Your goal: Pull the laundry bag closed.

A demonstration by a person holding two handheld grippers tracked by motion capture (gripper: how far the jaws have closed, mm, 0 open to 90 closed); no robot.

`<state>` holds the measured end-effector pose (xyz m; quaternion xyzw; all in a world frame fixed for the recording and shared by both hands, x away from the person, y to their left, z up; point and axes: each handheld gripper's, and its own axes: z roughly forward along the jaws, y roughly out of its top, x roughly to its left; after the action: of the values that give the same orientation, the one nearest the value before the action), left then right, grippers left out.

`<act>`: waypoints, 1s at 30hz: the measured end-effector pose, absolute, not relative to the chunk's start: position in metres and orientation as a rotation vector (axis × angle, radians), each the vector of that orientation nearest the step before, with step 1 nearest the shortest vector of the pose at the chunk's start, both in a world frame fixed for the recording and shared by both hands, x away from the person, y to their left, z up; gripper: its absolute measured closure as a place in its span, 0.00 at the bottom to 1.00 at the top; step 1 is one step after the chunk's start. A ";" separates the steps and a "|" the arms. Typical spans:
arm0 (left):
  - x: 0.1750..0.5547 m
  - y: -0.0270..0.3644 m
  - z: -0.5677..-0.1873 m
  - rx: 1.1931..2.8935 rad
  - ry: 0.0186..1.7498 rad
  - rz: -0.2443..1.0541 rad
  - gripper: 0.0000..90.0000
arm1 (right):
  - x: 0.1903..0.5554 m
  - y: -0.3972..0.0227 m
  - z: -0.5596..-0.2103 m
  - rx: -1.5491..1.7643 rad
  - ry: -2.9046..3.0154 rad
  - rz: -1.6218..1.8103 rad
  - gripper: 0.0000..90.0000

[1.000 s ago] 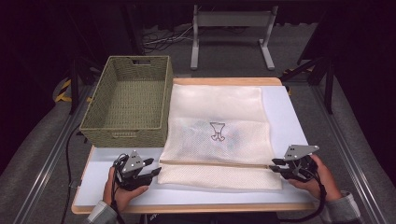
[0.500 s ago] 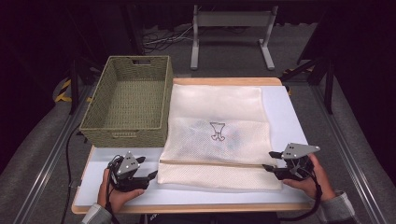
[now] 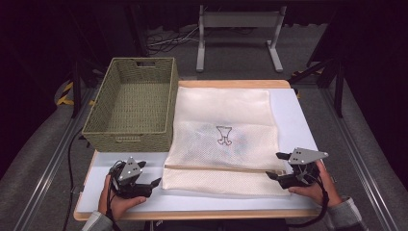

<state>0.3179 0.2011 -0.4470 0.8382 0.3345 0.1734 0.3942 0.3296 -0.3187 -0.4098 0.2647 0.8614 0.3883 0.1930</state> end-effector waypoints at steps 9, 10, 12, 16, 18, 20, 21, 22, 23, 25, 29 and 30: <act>0.319 0.200 -0.448 2.109 0.827 0.426 0.09 | 0.330 -0.315 -0.414 0.732 2.412 1.093 0.12; 0.319 0.200 -0.448 2.108 0.825 0.429 0.07 | 0.330 -0.315 -0.415 0.731 2.411 1.095 0.11; 0.318 0.199 -0.449 2.105 0.842 0.422 0.07 | 0.330 -0.314 -0.416 0.728 2.411 1.085 0.10; 0.319 0.198 -0.448 2.114 0.831 0.443 0.07 | 0.329 -0.313 -0.416 0.717 2.402 1.078 0.09; 0.318 0.198 -0.449 2.119 0.831 0.442 0.07 | 0.329 -0.313 -0.417 0.722 2.403 1.076 0.10; 0.318 0.198 -0.449 2.127 0.835 0.449 0.07 | 0.329 -0.311 -0.417 0.714 2.401 1.065 0.10; 0.318 0.198 -0.449 2.127 0.835 0.449 0.07 | 0.329 -0.311 -0.417 0.714 2.401 1.065 0.10; 0.317 0.198 -0.449 2.122 0.836 0.449 0.07 | 0.328 -0.310 -0.418 0.714 2.403 1.061 0.10; 0.317 0.198 -0.448 2.120 0.833 0.449 0.07 | 0.328 -0.310 -0.418 0.709 2.403 1.056 0.10; 0.317 0.198 -0.448 2.122 0.828 0.456 0.07 | 0.328 -0.308 -0.419 0.701 2.407 1.050 0.10; 0.318 0.197 -0.448 2.129 0.827 0.456 0.07 | 0.328 -0.308 -0.419 0.701 2.407 1.044 0.10; 0.318 0.197 -0.449 2.128 0.829 0.456 0.07 | 0.328 -0.308 -0.420 0.699 2.407 1.042 0.10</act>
<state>0.3181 0.1969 -0.4485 0.8394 0.3271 0.1799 0.3951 0.3278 -0.3081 -0.4196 0.2515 0.8666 0.3753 0.2120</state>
